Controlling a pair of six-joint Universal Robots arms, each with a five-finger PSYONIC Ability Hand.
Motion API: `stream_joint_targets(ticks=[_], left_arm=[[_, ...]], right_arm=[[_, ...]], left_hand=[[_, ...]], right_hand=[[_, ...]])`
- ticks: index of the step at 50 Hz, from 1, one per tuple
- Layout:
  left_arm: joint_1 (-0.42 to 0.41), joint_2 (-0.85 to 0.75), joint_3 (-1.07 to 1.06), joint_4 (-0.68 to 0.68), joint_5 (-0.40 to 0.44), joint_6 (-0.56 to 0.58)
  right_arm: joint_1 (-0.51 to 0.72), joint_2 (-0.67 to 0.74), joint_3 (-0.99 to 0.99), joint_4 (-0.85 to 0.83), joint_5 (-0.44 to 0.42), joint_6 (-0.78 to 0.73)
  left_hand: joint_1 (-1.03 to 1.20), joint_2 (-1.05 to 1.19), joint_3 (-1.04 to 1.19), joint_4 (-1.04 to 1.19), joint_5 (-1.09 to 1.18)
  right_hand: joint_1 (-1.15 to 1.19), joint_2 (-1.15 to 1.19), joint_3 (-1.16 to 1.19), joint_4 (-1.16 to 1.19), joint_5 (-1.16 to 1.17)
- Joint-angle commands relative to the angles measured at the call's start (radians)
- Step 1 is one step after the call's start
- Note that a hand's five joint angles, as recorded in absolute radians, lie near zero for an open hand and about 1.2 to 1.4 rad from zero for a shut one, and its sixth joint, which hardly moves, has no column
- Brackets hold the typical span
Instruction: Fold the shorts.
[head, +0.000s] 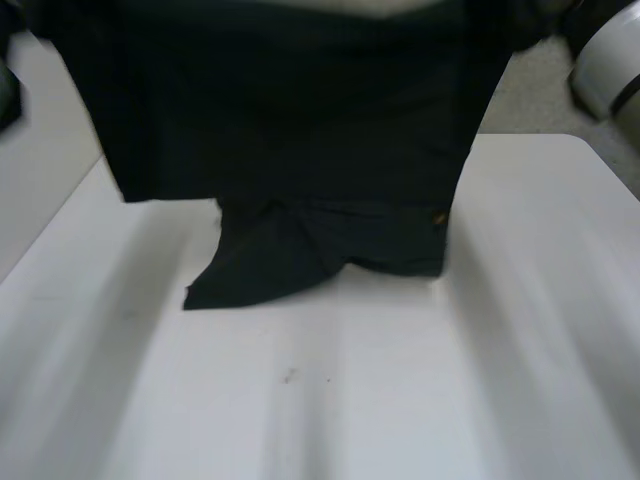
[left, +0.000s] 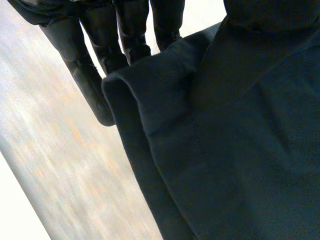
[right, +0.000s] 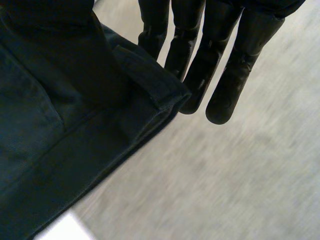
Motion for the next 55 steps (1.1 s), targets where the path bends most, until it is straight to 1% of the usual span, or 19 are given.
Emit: stream_joint_targets(ticks=[1, 6, 15, 21, 26, 31, 36, 37, 40, 41, 42, 47, 48, 49, 50, 51, 52, 53, 55], left_arm=[[-0.018, 0.185, 0.128, -0.050, 0.001, -0.014], [-0.012, 0.237, 0.185, -0.094, 0.001, -0.017], [-0.002, 0.225, 0.200, -0.110, -0.005, -0.018], [-0.002, 0.112, 0.205, -0.108, -0.001, -0.017], [-0.002, -0.056, 0.179, -0.107, -0.004, -0.016], [-0.012, -0.326, 0.197, -0.099, 0.001, -0.007], [-0.028, -0.580, 0.313, -0.044, 0.002, -0.004], [-0.034, -0.625, 0.341, -0.031, 0.002, -0.004], [-0.062, -0.787, 0.482, 0.012, -0.002, 0.012], [-0.067, -0.824, 0.525, 0.024, -0.005, 0.018], [-0.076, -0.894, 0.610, 0.047, -0.008, 0.030], [-0.096, -1.051, 0.855, 0.113, -0.044, 0.042], [-0.100, -1.068, 0.881, 0.125, -0.053, 0.042], [-0.104, -1.080, 0.899, 0.134, -0.062, 0.042], [-0.110, -1.093, 0.909, 0.150, -0.071, 0.044], [-0.116, -1.093, 0.904, 0.153, -0.070, 0.044], [-0.120, -1.093, 0.898, 0.154, -0.076, 0.044], [-0.128, -1.093, 0.892, 0.153, -0.076, 0.044], [-0.151, -1.085, 0.847, 0.148, -0.076, 0.044]], right_arm=[[-0.004, -0.198, -0.040, 0.108, 0.005, 0.007], [-0.007, -0.284, -0.052, 0.203, 0.008, 0.007], [-0.016, -0.310, -0.052, 0.309, 0.008, 0.006], [-0.053, -0.283, -0.046, 0.313, 0.002, 0.002], [-0.047, -0.102, -0.035, 0.310, 0.008, -0.002], [-0.042, 0.070, -0.040, 0.295, 0.020, -0.005], [-0.030, 0.290, -0.101, 0.209, 0.083, -0.019], [-0.027, 0.359, -0.127, 0.159, 0.112, -0.025], [-0.021, 0.450, -0.165, 0.058, 0.149, -0.025], [-0.018, 0.502, -0.190, -0.025, 0.172, -0.028], [-0.016, 0.524, -0.202, -0.068, 0.181, -0.028], [-0.013, 0.628, -0.241, -0.330, 0.214, -0.033], [-0.011, 0.647, -0.244, -0.402, 0.211, -0.036], [-0.011, 0.651, -0.244, -0.426, 0.208, -0.039], [-0.011, 0.657, -0.242, -0.435, 0.209, -0.044], [-0.010, 0.662, -0.244, -0.432, 0.209, -0.050], [-0.011, 0.667, -0.245, -0.405, 0.209, -0.062], [-0.011, 0.667, -0.244, -0.385, 0.211, -0.065], [-0.010, 0.651, -0.235, -0.336, 0.211, -0.068]], left_hand=[[0.277, 0.199, 0.209, 0.197, 0.237], [0.277, 0.199, 0.209, 0.197, 0.237], [0.277, 0.199, 0.209, 0.197, 0.237], [0.277, 0.199, 0.209, 0.197, 0.237], [0.277, 0.199, 0.209, 0.197, 0.237], [0.277, 0.199, 0.209, 0.197, 0.237], [0.277, 0.199, 0.209, 0.197, 0.237], [0.277, 0.199, 0.209, 0.197, 0.237], [0.277, 0.199, 0.209, 0.197, 0.237], [0.277, 0.199, 0.209, 0.197, 0.237], [0.277, 0.199, 0.209, 0.197, 0.237], [0.277, 0.199, 0.209, 0.197, 0.237], [0.219, 0.141, 0.151, 0.139, 0.179], [-0.232, -0.310, -0.300, -0.312, -0.272], [-0.945, -1.023, -1.013, -1.025, -0.985], [-0.800, -0.877, -0.867, -0.879, -0.840], [-0.806, -0.884, -0.874, -0.886, -0.846], [-0.940, -1.018, -1.008, -1.020, -0.980], [-0.945, -1.023, -1.013, -1.025, -0.985]], right_hand=[[0.440, 0.221, 0.219, 0.209, 0.259], [0.440, 0.221, 0.219, 0.209, 0.259], [0.440, 0.221, 0.219, 0.209, 0.259], [0.440, 0.221, 0.219, 0.209, 0.259], [0.440, 0.221, 0.219, 0.209, 0.259], [0.440, 0.221, 0.219, 0.209, 0.259], [0.440, 0.221, 0.219, 0.209, 0.259], [0.440, 0.221, 0.219, 0.209, 0.259], [0.440, 0.221, 0.219, 0.209, 0.259], [0.440, 0.221, 0.219, 0.209, 0.259], [0.440, 0.221, 0.219, 0.209, 0.259], [0.440, 0.221, 0.219, 0.209, 0.259], [0.293, 0.073, 0.072, 0.061, 0.112], [-0.200, -0.419, -0.420, -0.431, -0.381], [-0.705, -0.924, -0.925, -0.936, -0.886], [-0.782, -1.001, -1.002, -1.013, -0.963], [-0.782, -1.001, -1.002, -1.013, -0.963], [-0.782, -1.001, -1.002, -1.013, -0.963], [-0.782, -1.001, -1.002, -1.013, -0.963]])
